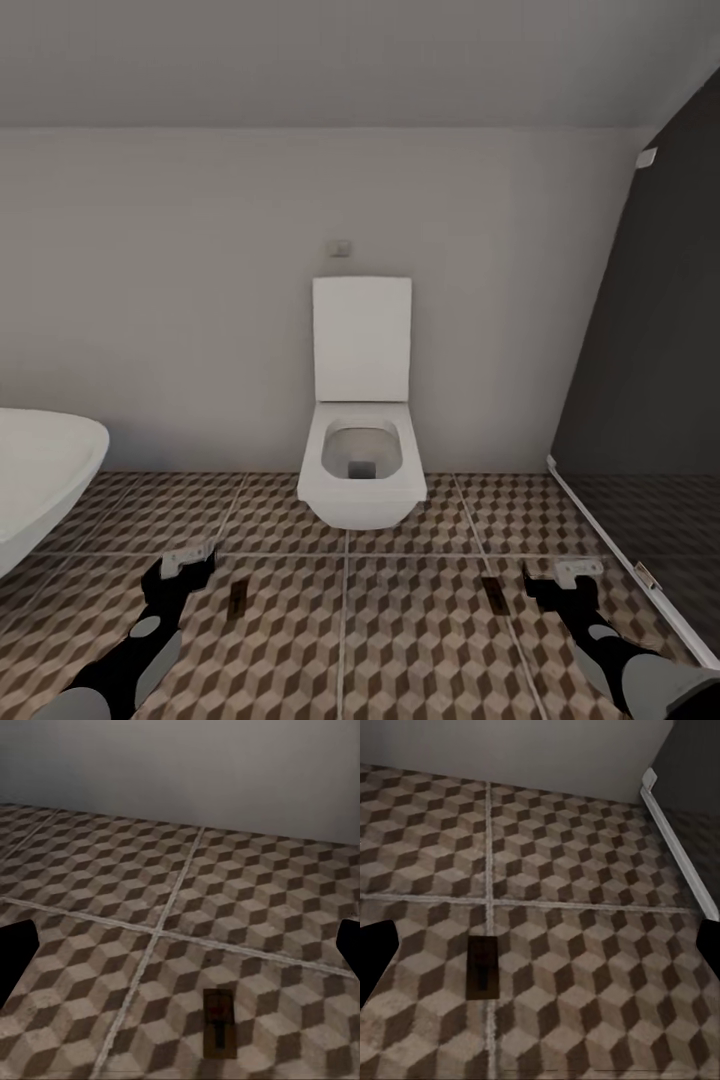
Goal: Take the four mousetraps from the cabinet in the bathroom and place them on the bathroom floor. Make sure all four end up on the same floor surface, and ensure that at least two of them are either under or directly next to the same bathroom sink.
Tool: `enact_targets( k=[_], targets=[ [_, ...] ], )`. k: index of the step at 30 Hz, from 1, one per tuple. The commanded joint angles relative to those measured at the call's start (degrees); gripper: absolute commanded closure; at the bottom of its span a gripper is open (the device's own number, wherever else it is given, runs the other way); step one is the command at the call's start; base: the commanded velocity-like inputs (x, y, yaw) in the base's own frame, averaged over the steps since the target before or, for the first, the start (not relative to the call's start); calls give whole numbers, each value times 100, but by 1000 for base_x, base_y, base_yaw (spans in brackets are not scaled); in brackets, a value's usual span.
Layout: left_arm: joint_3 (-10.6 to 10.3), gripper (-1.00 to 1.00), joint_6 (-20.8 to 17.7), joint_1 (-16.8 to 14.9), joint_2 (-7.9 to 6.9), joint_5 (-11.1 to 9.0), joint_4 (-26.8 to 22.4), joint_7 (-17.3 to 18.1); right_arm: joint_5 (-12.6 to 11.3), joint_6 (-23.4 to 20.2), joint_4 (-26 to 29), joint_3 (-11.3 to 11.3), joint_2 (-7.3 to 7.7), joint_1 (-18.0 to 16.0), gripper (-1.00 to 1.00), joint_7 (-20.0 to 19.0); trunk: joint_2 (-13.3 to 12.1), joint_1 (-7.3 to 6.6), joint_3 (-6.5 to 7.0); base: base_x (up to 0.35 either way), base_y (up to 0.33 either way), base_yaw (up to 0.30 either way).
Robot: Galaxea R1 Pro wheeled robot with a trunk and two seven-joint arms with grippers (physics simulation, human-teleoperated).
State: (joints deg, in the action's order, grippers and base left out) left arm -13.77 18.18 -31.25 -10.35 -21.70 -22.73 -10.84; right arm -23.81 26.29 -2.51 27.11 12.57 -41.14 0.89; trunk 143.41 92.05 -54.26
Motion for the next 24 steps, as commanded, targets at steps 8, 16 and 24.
enact_targets(
  k=[8, 16, 24],
  targets=[
    [-48, -100, 29, -4, -10, -47, 549, -48, -25, 26, -139, 48, -95, 257, -100, 10, -9, -22, 173, 0, 0, 0],
    [-43, -100, 37, 2, -22, -57, 1162, -50, -27, 26, -159, 47, -185, 506, -100, 17, -97, -81, 341, 0, 0, 0],
    [-39, -100, 37, 4, -48, -62, 1645, -50, -27, 26, -162, 44, -199, 719, -100, 32, -418, -257, 485, 0, 0, 0]
  ],
)
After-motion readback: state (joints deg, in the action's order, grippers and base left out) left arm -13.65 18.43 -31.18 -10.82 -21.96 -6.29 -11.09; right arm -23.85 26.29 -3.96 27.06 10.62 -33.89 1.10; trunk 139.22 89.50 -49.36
